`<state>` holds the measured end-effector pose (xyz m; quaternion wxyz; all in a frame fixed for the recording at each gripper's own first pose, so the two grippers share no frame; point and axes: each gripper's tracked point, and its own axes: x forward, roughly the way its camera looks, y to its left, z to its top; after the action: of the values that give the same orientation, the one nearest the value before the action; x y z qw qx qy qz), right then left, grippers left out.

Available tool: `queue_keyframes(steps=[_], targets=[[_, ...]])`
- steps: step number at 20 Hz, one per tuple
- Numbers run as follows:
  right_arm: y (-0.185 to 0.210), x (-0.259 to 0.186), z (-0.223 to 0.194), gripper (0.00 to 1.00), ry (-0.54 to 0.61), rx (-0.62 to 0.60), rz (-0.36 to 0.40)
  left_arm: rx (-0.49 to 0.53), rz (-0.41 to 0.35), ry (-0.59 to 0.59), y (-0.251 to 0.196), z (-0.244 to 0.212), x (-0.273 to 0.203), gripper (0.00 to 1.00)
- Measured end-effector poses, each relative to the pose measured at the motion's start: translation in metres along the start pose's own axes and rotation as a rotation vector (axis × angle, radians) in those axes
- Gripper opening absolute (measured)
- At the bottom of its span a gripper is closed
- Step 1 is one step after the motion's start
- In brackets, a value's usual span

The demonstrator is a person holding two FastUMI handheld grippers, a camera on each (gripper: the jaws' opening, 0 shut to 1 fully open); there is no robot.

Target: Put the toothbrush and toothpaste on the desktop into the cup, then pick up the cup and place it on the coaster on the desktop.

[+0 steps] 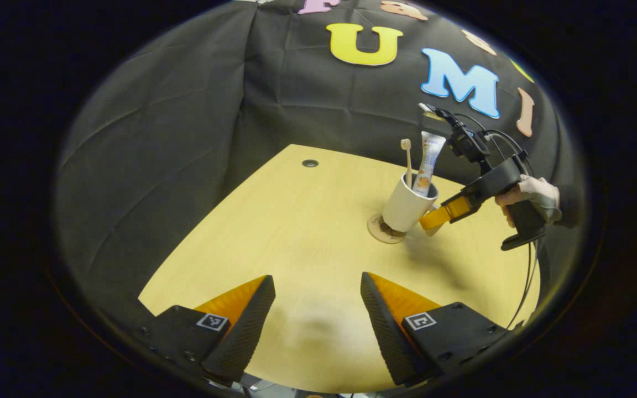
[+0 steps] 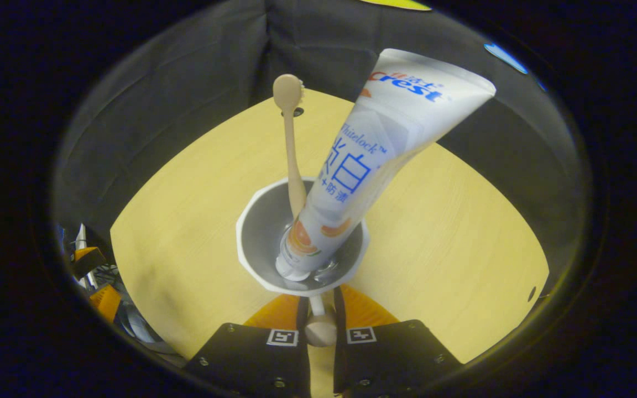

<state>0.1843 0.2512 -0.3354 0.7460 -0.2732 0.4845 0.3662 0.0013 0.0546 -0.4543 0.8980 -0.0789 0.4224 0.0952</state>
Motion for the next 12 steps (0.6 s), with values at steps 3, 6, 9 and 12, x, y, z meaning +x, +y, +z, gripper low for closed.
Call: queue_keyframes(steps=[3,6,9,12], targets=[[-0.003,-0.003,0.002,0.17,0.023,-0.023,-0.009,-0.014,0.018,0.004,0.016,-0.002,-0.001,1.0],[-0.003,-0.005,0.004,0.17,0.039,-0.029,-0.025,-0.017,0.022,0.008,0.02,-0.001,-0.004,0.97],[-0.002,-0.004,0.001,0.17,0.041,-0.018,-0.025,-0.016,0.015,0.008,0.022,0.0,-0.004,1.0],[0.002,-0.006,0.0,0.23,0.051,-0.015,-0.013,-0.015,0.002,0.01,0.019,0.001,0.001,0.97]])
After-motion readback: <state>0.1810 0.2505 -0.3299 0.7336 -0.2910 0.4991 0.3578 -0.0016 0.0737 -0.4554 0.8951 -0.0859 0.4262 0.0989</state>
